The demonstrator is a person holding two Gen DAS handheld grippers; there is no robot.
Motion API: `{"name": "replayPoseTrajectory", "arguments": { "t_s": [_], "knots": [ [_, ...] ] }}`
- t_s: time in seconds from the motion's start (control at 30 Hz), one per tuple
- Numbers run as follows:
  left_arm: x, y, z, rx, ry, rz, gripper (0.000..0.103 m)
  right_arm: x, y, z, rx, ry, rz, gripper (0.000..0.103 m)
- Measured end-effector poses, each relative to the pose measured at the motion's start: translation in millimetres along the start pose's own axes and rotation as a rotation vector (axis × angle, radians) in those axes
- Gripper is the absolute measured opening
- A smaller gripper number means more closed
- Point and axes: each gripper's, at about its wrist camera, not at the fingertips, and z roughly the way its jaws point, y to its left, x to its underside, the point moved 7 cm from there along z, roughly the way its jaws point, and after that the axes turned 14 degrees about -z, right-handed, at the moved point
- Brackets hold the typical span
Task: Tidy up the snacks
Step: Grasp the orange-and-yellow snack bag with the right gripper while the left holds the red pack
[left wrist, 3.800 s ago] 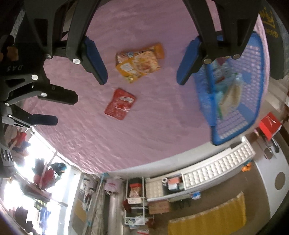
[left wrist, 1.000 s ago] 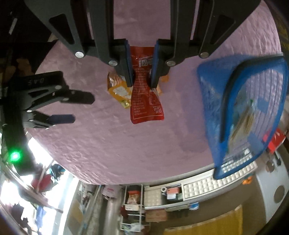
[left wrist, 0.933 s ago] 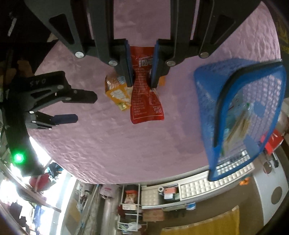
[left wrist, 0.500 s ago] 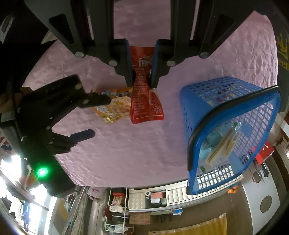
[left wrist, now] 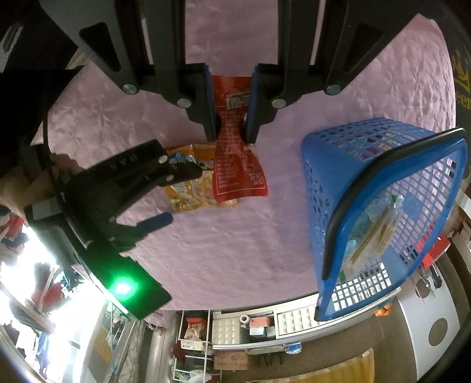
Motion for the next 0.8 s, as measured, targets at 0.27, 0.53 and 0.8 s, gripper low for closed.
{"name": "replayPoseTrajectory", "arguments": {
  "t_s": [0.27, 0.53, 0.8],
  "knots": [
    [-5.4, -0.9, 0.7, -0.011, -0.008, -0.001, 0.017, -19.8, 4.9, 20.2, 0.050, 0.030, -0.185, 0.090],
    [-2.6, -1.0, 4.0, -0.010, 0.005, -0.018, 0.017, -10.4, 38.2, 17.0, 0.007, -0.005, -0.304, 0.070],
    [1.0, 0.1, 6.1, -0.010, 0.006, -0.026, 0.017, -15.7, 57.6, 18.3, -0.009, 0.006, -0.347, 0.044]
  ]
}}
